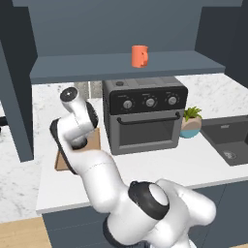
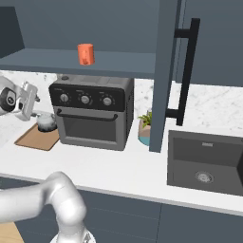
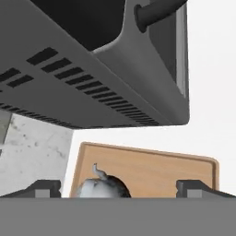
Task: Pick the kettle from the counter and place it on the tray. Then pick the mug from the cabinet and place it on the tray. Then close the cabinet doors.
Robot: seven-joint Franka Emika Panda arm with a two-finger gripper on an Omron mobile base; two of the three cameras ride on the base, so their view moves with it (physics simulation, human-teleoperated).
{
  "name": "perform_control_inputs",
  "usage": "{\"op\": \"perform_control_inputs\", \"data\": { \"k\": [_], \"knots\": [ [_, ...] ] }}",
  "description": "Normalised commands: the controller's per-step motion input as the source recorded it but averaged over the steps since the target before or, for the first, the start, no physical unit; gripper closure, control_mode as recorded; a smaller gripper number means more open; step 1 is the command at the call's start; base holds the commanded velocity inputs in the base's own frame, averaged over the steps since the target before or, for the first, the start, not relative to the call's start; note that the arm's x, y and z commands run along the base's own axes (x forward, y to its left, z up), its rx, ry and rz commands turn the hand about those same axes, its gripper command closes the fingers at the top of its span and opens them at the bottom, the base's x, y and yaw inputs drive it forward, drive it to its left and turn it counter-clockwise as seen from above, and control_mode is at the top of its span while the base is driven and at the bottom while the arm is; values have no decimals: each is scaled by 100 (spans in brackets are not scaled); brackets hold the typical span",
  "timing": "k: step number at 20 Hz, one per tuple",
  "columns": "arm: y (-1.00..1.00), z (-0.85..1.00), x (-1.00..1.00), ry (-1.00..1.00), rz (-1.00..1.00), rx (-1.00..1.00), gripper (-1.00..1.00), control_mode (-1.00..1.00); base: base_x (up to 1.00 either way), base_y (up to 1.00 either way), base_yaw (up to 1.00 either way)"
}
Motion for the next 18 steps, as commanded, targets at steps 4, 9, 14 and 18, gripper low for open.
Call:
{"op": "perform_control_inputs", "data": {
  "k": [4,9,14,18],
  "knots": [
    [-58,38,-26,0,9,0,-100,-100,0,0,0],
    [-59,31,-20,0,14,-5,-100,-100,0,0,0],
    [-55,34,-9,0,20,-12,-100,-100,0,0,0],
    [-50,37,-3,-7,22,-19,-100,-100,0,0,0]
  ]
}}
